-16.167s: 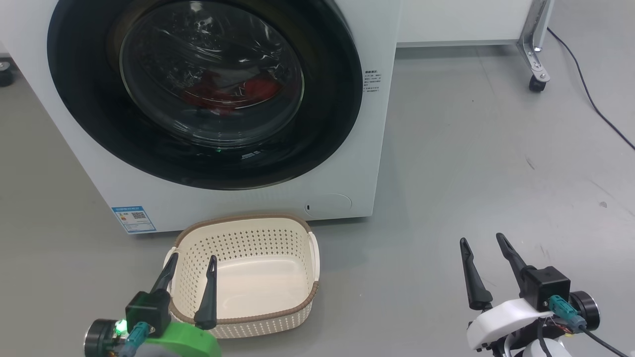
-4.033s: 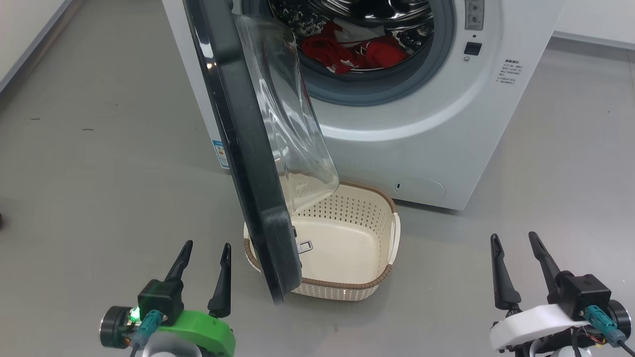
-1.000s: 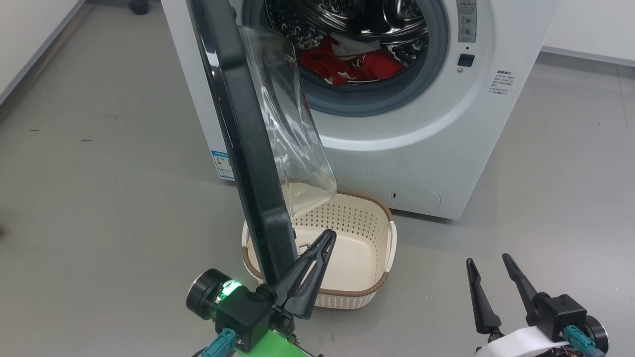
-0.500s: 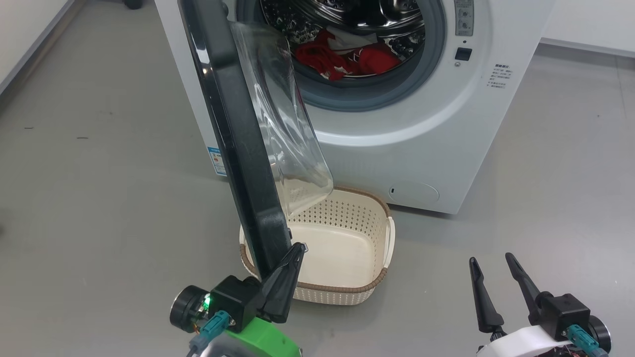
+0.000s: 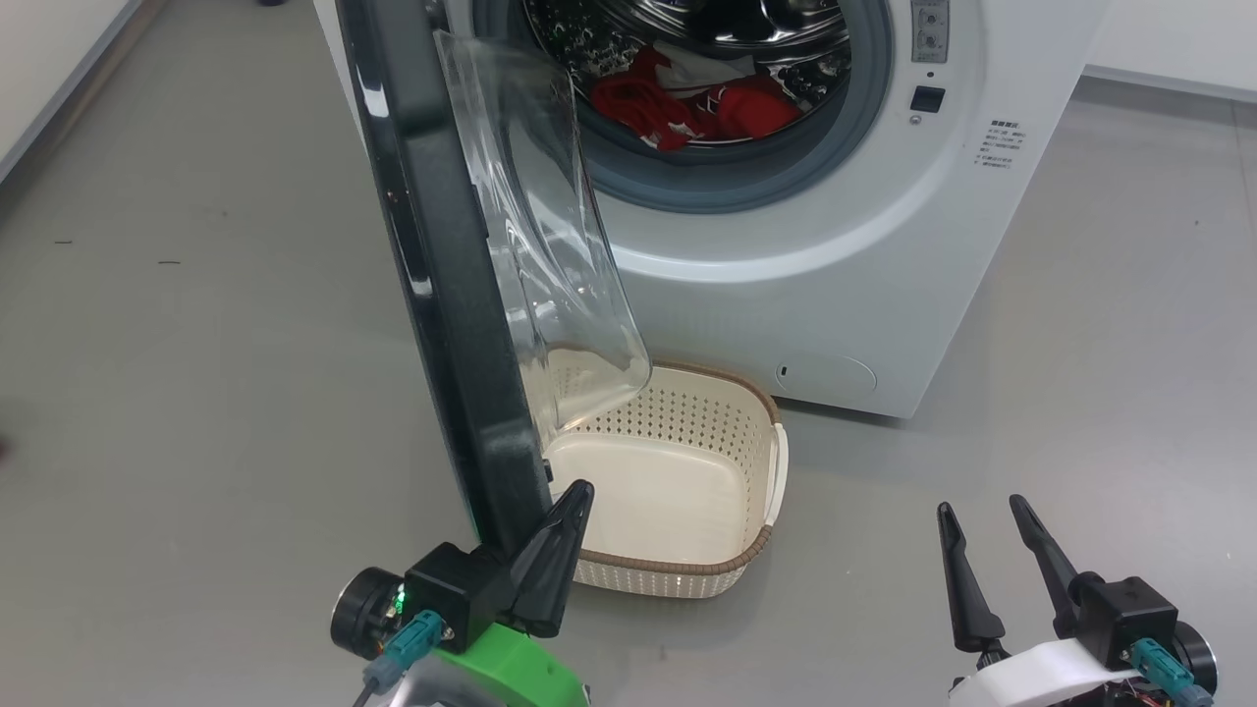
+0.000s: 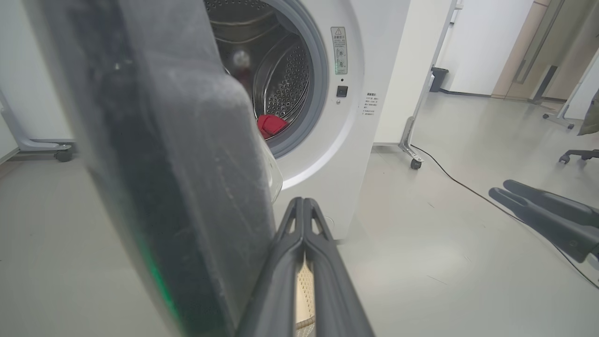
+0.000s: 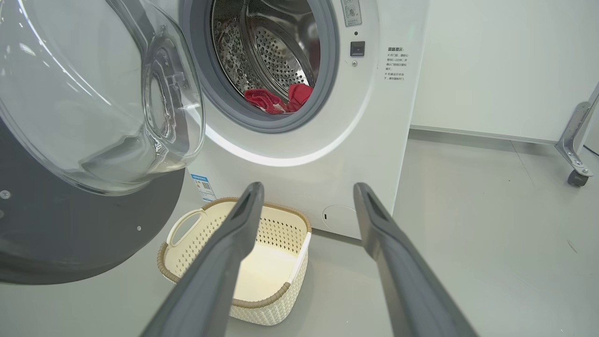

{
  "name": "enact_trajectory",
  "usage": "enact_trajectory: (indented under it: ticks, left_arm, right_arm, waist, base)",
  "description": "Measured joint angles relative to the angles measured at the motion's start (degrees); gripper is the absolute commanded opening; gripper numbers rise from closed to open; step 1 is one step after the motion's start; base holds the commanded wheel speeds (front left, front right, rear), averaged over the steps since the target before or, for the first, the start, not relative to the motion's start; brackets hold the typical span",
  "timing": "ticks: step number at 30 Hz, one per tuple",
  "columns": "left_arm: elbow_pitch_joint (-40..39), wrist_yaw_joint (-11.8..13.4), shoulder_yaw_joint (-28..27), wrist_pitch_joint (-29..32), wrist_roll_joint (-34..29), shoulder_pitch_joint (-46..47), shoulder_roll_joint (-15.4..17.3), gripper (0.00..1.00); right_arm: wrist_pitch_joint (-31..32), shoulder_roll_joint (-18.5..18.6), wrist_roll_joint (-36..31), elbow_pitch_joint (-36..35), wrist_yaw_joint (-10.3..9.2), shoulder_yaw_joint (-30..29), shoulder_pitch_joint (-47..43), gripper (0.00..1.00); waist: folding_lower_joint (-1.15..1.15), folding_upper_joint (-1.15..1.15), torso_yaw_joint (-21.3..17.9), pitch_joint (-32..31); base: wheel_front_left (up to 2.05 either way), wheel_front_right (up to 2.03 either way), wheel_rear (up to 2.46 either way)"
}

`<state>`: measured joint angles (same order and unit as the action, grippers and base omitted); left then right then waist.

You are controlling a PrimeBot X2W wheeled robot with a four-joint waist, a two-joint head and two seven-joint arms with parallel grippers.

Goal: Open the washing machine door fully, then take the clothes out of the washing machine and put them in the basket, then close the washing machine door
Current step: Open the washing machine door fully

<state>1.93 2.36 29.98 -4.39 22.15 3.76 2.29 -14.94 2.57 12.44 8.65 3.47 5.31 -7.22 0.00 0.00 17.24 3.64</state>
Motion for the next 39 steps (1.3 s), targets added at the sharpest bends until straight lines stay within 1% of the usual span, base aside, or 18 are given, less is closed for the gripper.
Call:
enact_trajectory:
  ticks: [7,13,21,27,39]
  left_arm:
    - [1.5,1.4,-1.3,-0.8,0.0,-0.2,0.1,0.00]
    - [2.1,2.4,-3.4,-1.8,0.2,-1.0,0.1,0.00]
    - [3.3,3.2,-6.4,-3.1,-0.1,-1.5,0.4,0.00]
    - [4.1,3.9,-11.9,-4.7,0.5,-2.0,0.5,0.00]
    - [6.4,3.9,-20.0,-5.9,0.5,-2.1,2.6,0.00]
  right_arm:
    - [0.0,-0.1,0.0,-0.3,0.01,-0.8,0.1,1.00]
    - [0.0,-0.1,-0.4,-0.2,0.51,-0.8,0.4,1.00]
    - [0.0,-0.1,-0.5,-0.2,0.53,-1.2,0.6,1.00]
    - [0.0,-0.2,-0.5,0.0,0.59,-1.5,0.6,1.00]
    - [0.0,-0.3,-0.5,0.0,0.67,-2.0,0.6,1.00]
  waist:
    - [0.00,0.00,0.9,0.3]
    - [0.00,0.00,1.6,0.5]
    - [0.00,0.00,2.4,0.5]
    - [0.00,0.00,2.7,0.1]
    - [0.00,0.00,2.4,-0.2]
  base:
    - [0.00,0.00,0.00]
    - [0.00,0.00,0.00]
    - [0.00,0.00,0.00]
    - [0.00,0.00,0.00]
    - [0.00,0.00,0.00]
